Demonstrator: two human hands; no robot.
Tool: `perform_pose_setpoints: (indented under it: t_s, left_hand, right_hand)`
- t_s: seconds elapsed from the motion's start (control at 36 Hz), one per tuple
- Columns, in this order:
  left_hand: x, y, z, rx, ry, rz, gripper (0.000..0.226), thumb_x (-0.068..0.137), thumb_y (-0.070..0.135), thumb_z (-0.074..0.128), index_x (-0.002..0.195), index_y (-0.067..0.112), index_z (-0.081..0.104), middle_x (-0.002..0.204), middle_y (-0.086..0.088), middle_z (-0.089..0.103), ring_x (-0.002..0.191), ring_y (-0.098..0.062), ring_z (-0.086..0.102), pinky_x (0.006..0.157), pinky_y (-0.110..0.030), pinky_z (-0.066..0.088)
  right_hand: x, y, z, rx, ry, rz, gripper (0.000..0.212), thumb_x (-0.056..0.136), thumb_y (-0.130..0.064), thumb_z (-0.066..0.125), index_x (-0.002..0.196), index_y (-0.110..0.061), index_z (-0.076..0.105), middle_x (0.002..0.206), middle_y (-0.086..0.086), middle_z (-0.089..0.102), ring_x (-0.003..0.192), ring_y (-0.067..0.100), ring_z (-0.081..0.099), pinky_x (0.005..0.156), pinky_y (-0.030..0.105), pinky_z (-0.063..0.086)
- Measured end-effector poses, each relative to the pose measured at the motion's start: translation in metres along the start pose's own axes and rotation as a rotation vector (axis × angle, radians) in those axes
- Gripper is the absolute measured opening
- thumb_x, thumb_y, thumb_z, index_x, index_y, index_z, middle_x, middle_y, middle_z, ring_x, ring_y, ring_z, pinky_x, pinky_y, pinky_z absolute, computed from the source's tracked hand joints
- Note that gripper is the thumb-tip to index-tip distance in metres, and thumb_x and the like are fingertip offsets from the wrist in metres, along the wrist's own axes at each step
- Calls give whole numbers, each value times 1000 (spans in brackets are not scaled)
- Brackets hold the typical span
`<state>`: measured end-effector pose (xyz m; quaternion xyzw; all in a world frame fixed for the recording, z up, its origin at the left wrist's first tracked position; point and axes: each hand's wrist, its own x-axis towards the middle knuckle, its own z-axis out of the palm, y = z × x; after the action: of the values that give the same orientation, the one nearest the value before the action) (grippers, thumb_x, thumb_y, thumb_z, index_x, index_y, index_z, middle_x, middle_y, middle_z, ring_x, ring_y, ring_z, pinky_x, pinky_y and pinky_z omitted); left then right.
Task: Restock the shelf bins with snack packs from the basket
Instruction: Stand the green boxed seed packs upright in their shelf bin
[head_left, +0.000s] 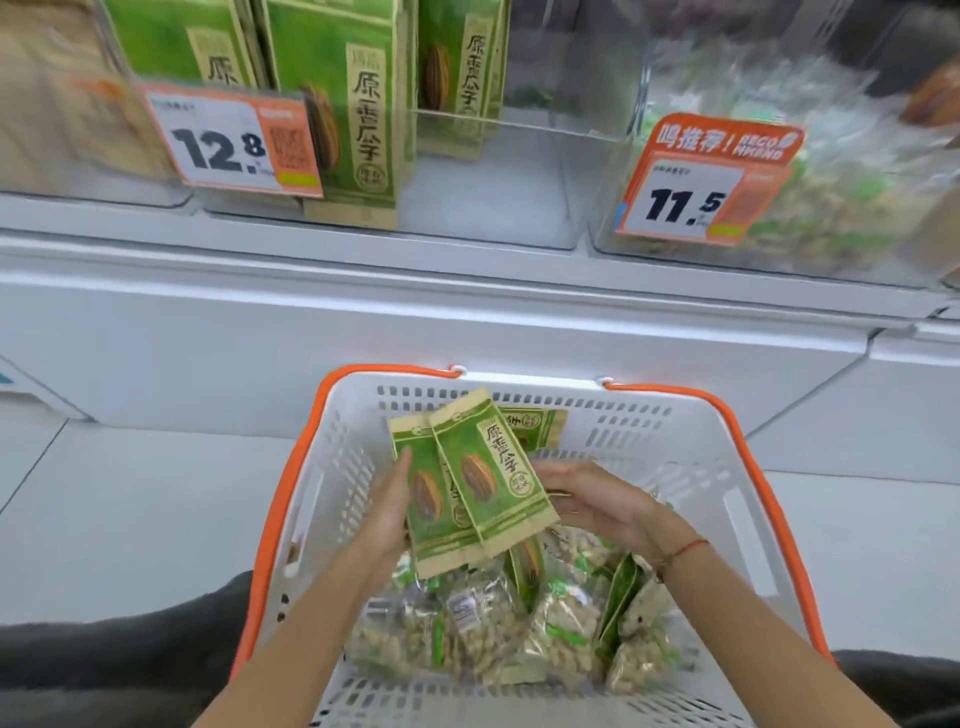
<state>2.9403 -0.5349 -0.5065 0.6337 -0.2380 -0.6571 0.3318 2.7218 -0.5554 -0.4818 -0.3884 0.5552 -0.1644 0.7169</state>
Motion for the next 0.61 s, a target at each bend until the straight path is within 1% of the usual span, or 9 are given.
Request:
perform_pose_setpoints:
  t_s: [0.06,0.11,0.22,0.28,0.33,0.42,0.47,0.56,0.61]
  left_hand:
    - [-6,3,12,-87,-106,-22,52,94,63,28,103,28,66,109,-7,69,105,-27,63,97,-50,45]
    - [-11,4,20,-79,-151,4,35,92,60,38,100,34,60,113,-5,66,110,-26,60,102,-53,40]
    - [-13,6,24,37,-84,129,35,84,52,60,115,35,58,120,3,65,115,-19,58,106,-53,37]
    - [-13,11,25,56,-46,212,38,87,48,59,121,31,56,118,4,66,109,-17,61,100,-44,45]
    - [-17,21,26,91,-12,309,41,87,46,59,124,29,53,112,8,67,101,-11,62,87,-31,50]
    - [-28,40,28,134,30,471,35,81,44,62,113,32,55,100,18,65,92,1,61,71,-15,47]
    - [-38,56,30,115,31,557,29,79,40,64,106,31,59,93,18,69,87,2,65,65,-10,47]
    - [-54,82,36,38,15,664,30,81,29,65,107,16,64,90,6,74,81,-3,69,62,-10,49]
    - [-67,103,38,-5,0,749,26,82,21,66,106,12,63,89,3,74,78,-4,70,60,-10,49]
  right_hand:
    - [3,3,8,-25,12,23,25,93,-18,59,117,-17,66,107,-2,73,97,12,68,79,20,52]
    - [2,5,15,-75,4,34,25,93,-18,58,116,-15,67,106,-2,73,96,11,67,75,18,51]
    - [-2,2,26,-224,55,-4,22,97,-22,50,106,-14,69,101,-2,73,93,12,68,77,20,53]
    - [-6,-6,31,-316,148,-87,25,101,-25,42,106,-18,65,105,-2,70,97,14,65,83,25,53]
    - [-10,-16,33,-404,248,-181,30,100,-33,44,125,-19,53,120,-2,59,109,15,57,86,26,48]
    - [-18,-33,35,-415,219,-282,65,89,-47,58,145,-26,30,137,-8,46,123,12,47,98,32,45]
    - [-26,-45,40,-449,194,-364,75,86,-47,64,147,-31,24,141,-9,43,126,11,45,106,37,41]
    - [-41,-63,53,-466,248,-548,59,92,-38,59,143,-32,30,131,-14,52,118,-1,50,102,25,43]
    - [-49,-74,61,-446,292,-682,48,93,-37,57,136,-38,36,126,-18,55,115,-3,52,101,30,45]
